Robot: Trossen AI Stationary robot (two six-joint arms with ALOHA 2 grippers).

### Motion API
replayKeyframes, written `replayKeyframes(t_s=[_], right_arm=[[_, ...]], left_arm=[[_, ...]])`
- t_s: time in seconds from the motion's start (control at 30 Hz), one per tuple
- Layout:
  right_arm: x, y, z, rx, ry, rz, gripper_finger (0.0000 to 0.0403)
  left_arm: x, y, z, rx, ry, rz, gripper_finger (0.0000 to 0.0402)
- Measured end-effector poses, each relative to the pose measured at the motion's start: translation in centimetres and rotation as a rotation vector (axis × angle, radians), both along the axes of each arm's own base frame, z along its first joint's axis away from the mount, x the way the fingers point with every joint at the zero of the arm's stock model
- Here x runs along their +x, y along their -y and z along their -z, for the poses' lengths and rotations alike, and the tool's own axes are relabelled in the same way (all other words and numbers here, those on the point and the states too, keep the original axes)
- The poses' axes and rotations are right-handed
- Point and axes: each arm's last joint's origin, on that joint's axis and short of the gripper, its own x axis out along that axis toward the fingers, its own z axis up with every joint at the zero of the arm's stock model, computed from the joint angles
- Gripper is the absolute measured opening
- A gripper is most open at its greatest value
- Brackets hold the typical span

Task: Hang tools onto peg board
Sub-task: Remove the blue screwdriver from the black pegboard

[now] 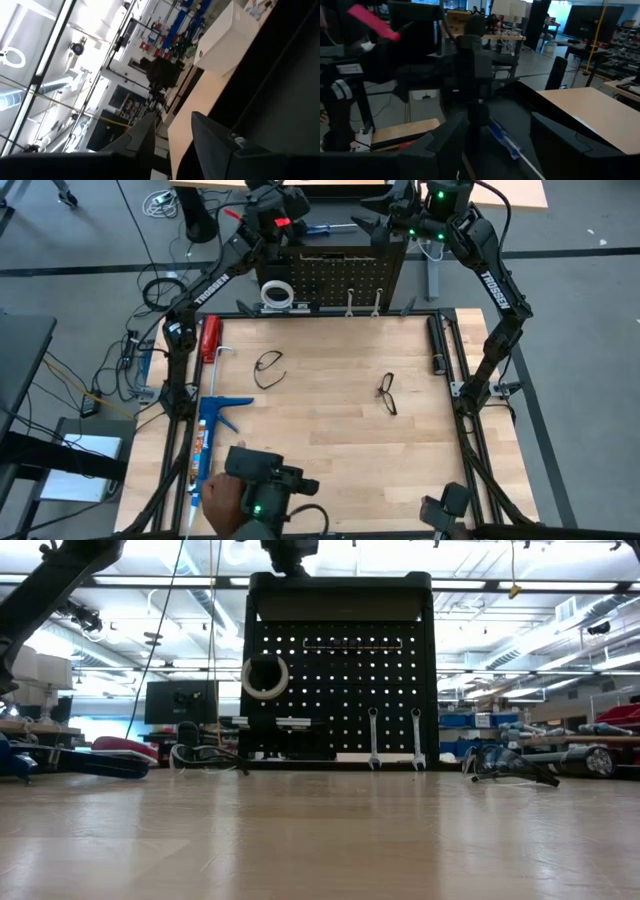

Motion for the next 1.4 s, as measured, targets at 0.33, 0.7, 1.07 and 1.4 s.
replayKeyframes(t_s=[0.33,0.7,1.07,1.4], right_arm=[[0.7,-0.9,0.0,-0.001,0.000,-0.035,0.0226],[2.2,-3.0,0.4,0.025,-0.032,-0.115,0.0226],[3.9,-6.0,0.2,-0.023,-0.044,-0.166,0.0225],[2.1,-2.9,-1.2,-0.074,0.087,0.002,0.0224]], left_arm=[[0.1,-1.7,1.3,0.052,0.056,0.080,0.0133],[0.4,-2.5,2.0,0.164,0.118,0.091,0.0133],[-0.5,-2.9,1.1,0.216,0.244,0.033,0.0133],[0.5,2.5,-3.5,0.265,0.366,-0.027,0.0133]])
